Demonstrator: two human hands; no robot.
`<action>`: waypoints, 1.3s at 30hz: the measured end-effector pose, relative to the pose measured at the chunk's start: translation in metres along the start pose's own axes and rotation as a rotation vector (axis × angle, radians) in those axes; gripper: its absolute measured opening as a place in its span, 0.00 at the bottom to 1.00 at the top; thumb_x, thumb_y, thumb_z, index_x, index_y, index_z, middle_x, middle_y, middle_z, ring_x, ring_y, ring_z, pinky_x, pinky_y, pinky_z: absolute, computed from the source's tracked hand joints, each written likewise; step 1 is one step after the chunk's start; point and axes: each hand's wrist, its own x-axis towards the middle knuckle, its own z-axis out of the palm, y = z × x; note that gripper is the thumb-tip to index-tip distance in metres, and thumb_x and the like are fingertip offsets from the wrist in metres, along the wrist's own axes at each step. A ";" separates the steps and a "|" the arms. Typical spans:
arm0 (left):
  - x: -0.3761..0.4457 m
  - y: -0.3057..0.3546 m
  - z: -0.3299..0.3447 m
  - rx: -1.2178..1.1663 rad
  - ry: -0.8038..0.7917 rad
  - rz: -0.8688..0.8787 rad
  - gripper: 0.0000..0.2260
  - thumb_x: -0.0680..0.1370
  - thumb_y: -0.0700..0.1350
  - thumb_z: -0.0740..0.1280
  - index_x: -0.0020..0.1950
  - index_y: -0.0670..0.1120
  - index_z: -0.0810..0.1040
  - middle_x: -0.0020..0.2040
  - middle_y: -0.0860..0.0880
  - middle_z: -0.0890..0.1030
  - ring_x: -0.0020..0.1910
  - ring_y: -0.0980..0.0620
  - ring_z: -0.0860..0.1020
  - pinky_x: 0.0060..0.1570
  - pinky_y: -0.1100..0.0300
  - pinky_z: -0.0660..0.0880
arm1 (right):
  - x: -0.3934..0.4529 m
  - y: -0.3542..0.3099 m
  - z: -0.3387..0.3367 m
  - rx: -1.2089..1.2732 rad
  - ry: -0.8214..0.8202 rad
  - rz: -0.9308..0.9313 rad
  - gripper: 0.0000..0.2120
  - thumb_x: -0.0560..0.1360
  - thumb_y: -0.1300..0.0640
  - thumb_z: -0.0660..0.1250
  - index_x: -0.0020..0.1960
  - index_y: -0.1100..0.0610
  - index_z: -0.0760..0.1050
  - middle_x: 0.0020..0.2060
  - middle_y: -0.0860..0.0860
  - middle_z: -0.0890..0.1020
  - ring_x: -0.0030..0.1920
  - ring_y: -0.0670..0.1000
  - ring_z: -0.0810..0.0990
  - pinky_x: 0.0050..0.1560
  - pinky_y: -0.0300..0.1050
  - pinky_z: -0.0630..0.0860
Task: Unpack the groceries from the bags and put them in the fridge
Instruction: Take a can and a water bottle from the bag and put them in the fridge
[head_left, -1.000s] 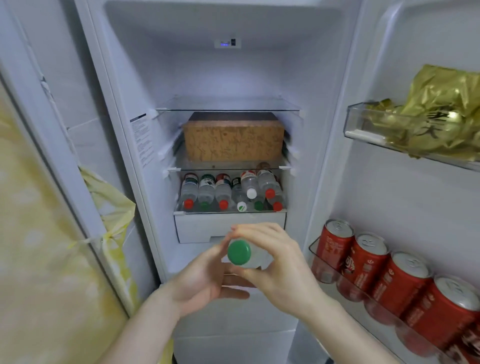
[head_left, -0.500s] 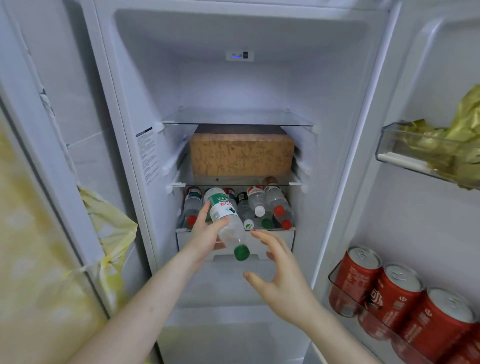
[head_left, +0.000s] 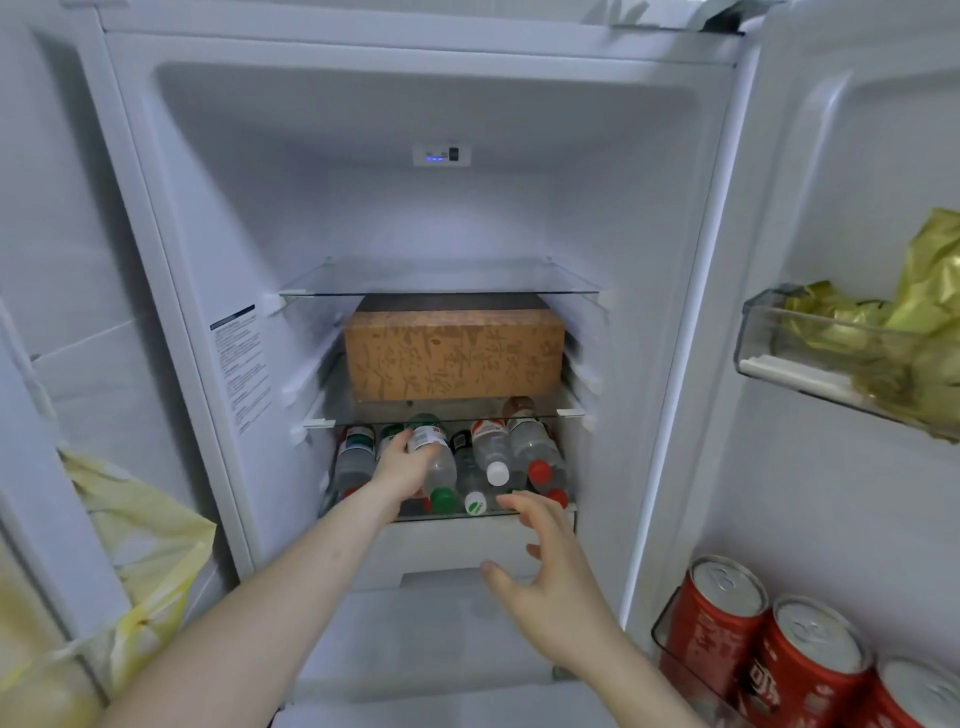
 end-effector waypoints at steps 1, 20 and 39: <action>0.002 0.003 0.005 0.055 0.015 0.033 0.30 0.79 0.52 0.69 0.79 0.50 0.65 0.72 0.46 0.74 0.63 0.41 0.77 0.61 0.43 0.79 | 0.002 0.002 0.002 -0.002 -0.004 0.006 0.30 0.74 0.51 0.74 0.63 0.24 0.64 0.65 0.26 0.64 0.69 0.32 0.66 0.70 0.40 0.69; 0.025 0.014 0.025 0.455 -0.016 0.135 0.27 0.84 0.58 0.60 0.77 0.43 0.67 0.74 0.41 0.73 0.72 0.39 0.71 0.67 0.51 0.68 | 0.022 0.020 0.004 -0.138 -0.158 0.196 0.38 0.77 0.44 0.69 0.80 0.37 0.54 0.79 0.33 0.47 0.79 0.40 0.52 0.78 0.41 0.55; -0.156 -0.077 -0.070 0.894 0.030 0.252 0.28 0.85 0.55 0.58 0.83 0.57 0.51 0.83 0.54 0.37 0.83 0.48 0.40 0.81 0.50 0.44 | -0.009 0.003 0.014 -0.280 -0.454 0.262 0.39 0.80 0.42 0.66 0.83 0.40 0.47 0.81 0.36 0.35 0.82 0.46 0.36 0.82 0.46 0.46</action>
